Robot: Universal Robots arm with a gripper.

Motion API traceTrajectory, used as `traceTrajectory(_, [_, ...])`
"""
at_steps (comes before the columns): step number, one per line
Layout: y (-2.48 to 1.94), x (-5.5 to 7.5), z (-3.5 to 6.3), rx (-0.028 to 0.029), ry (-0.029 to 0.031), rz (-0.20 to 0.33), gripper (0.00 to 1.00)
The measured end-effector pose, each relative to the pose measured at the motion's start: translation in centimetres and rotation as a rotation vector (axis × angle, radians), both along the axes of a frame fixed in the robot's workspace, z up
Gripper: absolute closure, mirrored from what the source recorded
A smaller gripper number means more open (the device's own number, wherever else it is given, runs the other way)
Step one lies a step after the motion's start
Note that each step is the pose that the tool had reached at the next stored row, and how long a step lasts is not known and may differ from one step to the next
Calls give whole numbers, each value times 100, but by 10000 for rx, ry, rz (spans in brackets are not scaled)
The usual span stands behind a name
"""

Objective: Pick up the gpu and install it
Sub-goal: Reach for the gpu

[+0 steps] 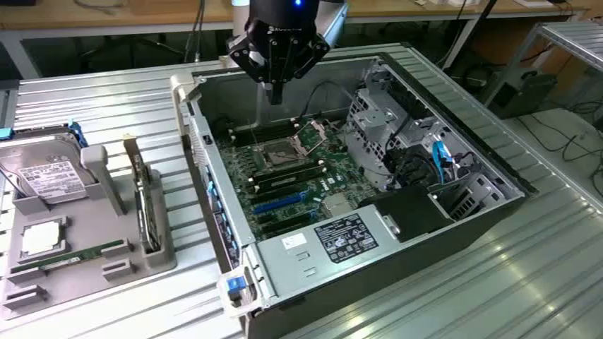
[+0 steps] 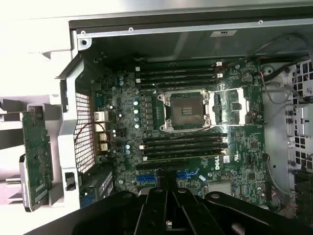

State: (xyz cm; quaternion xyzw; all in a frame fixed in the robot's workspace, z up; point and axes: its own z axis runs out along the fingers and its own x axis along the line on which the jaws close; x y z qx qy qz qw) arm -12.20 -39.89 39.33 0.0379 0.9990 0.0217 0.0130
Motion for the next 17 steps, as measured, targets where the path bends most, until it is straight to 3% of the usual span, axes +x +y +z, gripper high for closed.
traceTrajectory(12, [0, -1, 0, 0, -1, 0, 89])
traceTrajectory(17, [-33, -150, 1, -1, -10, -1, 89])
